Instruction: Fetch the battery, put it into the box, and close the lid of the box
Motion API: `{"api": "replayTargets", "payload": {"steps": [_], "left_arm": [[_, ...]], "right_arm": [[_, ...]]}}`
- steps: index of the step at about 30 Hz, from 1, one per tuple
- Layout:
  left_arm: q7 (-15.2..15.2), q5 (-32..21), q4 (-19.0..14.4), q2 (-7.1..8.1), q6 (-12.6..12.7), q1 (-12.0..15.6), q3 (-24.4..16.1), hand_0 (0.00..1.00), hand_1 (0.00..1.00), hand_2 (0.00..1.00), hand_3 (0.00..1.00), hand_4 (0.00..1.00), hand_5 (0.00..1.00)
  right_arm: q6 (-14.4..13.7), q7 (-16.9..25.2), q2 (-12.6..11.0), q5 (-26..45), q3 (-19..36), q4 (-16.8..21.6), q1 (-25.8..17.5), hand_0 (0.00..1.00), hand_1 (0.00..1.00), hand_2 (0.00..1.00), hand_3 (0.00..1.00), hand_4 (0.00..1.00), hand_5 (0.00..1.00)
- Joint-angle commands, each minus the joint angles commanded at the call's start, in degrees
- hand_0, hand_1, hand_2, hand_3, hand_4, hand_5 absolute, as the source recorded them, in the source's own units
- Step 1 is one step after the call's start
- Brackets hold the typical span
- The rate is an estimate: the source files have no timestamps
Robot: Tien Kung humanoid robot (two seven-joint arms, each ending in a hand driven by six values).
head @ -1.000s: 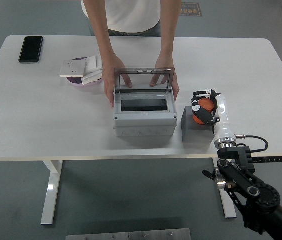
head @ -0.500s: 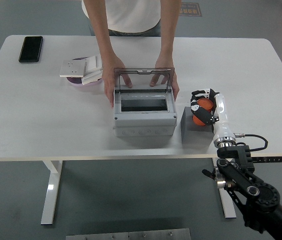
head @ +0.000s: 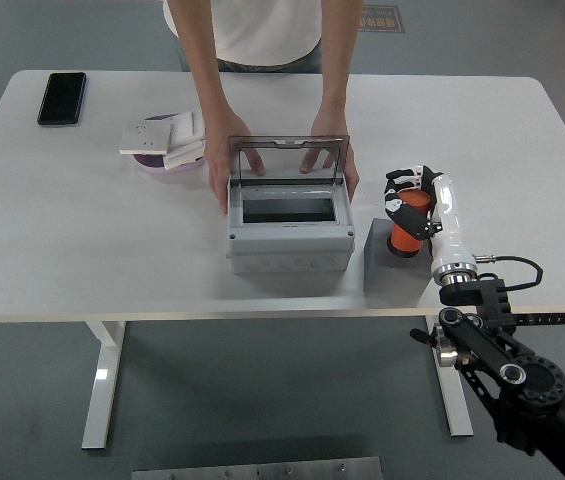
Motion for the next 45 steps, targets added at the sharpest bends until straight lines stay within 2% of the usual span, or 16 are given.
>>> {"api": "replayTargets", "payload": {"steps": [8, 11, 12, 23, 24, 32, 41, 42, 45], "left_arm": [[0.14, 0.64, -0.03, -0.03, 0.00, 0.01, -0.34, 0.637, 0.747, 0.589, 0.509, 0.403, 0.002], [0.25, 0.93, -0.04, -0.03, 0.00, 0.01, -0.51, 0.637, 0.747, 0.589, 0.509, 0.403, 0.002], [0.27, 1.01, -0.05, -0.03, 0.00, 0.00, -0.56, 0.638, 0.747, 0.589, 0.509, 0.407, 0.002], [0.21, 1.25, -0.01, 0.08, 0.04, -0.10, -0.75, 0.638, 0.747, 0.590, 0.509, 0.410, 0.002], [0.21, 1.23, -0.01, 0.07, 0.04, -0.09, -0.75, 0.638, 0.747, 0.590, 0.509, 0.410, 0.002], [-0.01, 0.75, 0.04, 0.15, 0.07, -0.20, -0.53, 0.638, 0.747, 0.590, 0.508, 0.412, 0.002], [-0.10, 0.39, 0.03, 0.31, 0.15, -0.12, -0.43, 0.640, 0.747, 0.589, 0.508, 0.413, 0.002], [-0.12, 0.35, 0.04, 0.33, 0.15, -0.12, -0.42, 0.640, 0.747, 0.589, 0.508, 0.416, 0.002], [-0.15, 0.23, 0.03, 0.35, 0.19, -0.08, -0.38, 0.640, 0.747, 0.589, 0.508, 0.416, 0.002]], "right_arm": [[-0.01, -0.69, -0.44, -0.66, -0.56, 0.43, 0.59, 0.297, 0.349, 0.352, 0.380, 0.236, 0.002], [0.03, -1.42, -1.20, -0.97, -1.35, 0.82, 1.49, 0.297, 0.349, 0.352, 0.380, 0.236, 0.002], [0.04, -1.64, -1.47, -1.04, -1.60, 0.96, 1.82, 0.295, 0.351, 0.352, 0.380, 0.268, 0.002], [0.50, -4.83, -3.95, -2.95, -3.81, 2.72, 5.71, 0.289, 0.348, 0.351, 0.381, 0.263, 0.002], [0.73, -5.57, -4.21, -3.67, -4.12, 3.03, 6.19, 0.282, 0.340, 0.352, 0.382, 0.228, 0.002], [2.65, -13.20, -6.32, -12.44, -6.05, 6.16, 9.59, 0.280, 0.336, 0.354, 0.384, 0.208, 0.002], [7.15, -23.62, -8.91, -25.62, -8.01, 10.51, 13.29, 0.259, 0.311, 0.334, 0.366, 0.181, 0.002], [7.68, -24.57, -9.12, -27.07, -8.36, 10.86, 13.57, 0.224, 0.262, 0.305, 0.322, 0.102, 0.002], [9.72, -27.49, -9.69, -31.46, -9.88, 12.16, 14.38, 0.224, 0.262, 0.305, 0.322, 0.102, 0.002]]}}
